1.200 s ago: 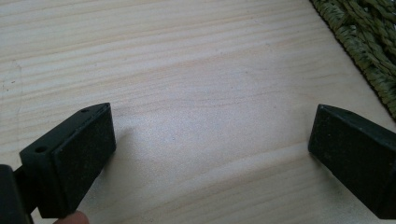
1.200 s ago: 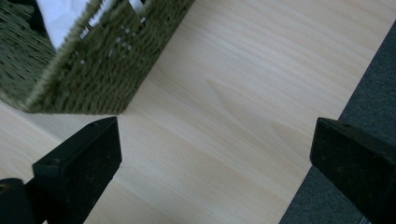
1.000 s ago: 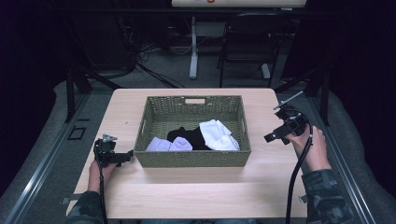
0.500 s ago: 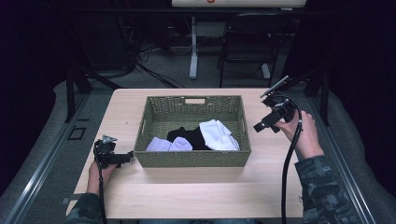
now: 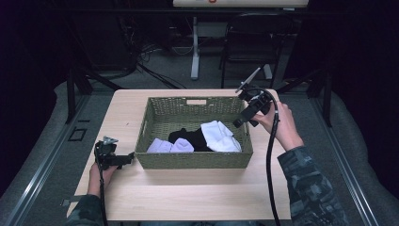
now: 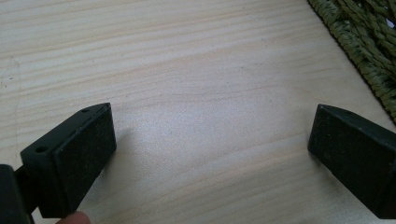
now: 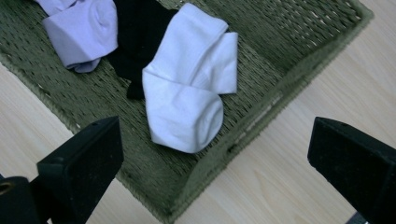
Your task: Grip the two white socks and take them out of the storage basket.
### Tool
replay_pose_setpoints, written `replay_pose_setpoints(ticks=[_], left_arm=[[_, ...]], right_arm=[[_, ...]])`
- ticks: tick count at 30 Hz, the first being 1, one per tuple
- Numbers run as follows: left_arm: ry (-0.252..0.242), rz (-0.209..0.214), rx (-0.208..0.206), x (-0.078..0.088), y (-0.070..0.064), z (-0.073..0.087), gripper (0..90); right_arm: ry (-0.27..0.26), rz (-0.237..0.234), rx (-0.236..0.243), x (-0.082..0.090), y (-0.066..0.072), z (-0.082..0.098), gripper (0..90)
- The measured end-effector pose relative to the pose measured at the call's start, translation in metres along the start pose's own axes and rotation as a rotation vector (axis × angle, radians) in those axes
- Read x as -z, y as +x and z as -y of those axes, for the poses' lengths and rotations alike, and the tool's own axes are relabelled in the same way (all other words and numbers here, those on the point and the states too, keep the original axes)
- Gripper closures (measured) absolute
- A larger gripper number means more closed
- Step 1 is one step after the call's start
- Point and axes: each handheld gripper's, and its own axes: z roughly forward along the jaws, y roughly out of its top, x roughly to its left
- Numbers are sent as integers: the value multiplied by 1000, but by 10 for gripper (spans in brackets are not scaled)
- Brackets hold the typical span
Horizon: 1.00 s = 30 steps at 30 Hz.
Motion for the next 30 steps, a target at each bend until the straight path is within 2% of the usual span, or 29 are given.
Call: replay_pose_setpoints(ticks=[5,7,14,20,22,23,27,30], left_arm=[[0,0,0,0,0,0,5],[0,0,-1,0,0,0,5],[0,0,-1,0,0,0,5],[0,0,0,0,0,0,5],[0,0,0,0,0,0,5],[0,0,-1,0,0,0,4],[0,0,0,0,0,0,5],[0,0,0,0,0,0,5]], right_arm=[[-1,-30,7,-12,5,-13,34],[12,-41,17,-17,7,-16,83],[8,-70,32,-32,17,-24,119],[28,-73,36,-45,20,-28,130],[34,-79,25,-50,21,-28,146],[42,-69,37,-53,21,-29,159],[42,-75,38,-64,25,-30,204],[65,-77,38,-72,26,-31,221]])
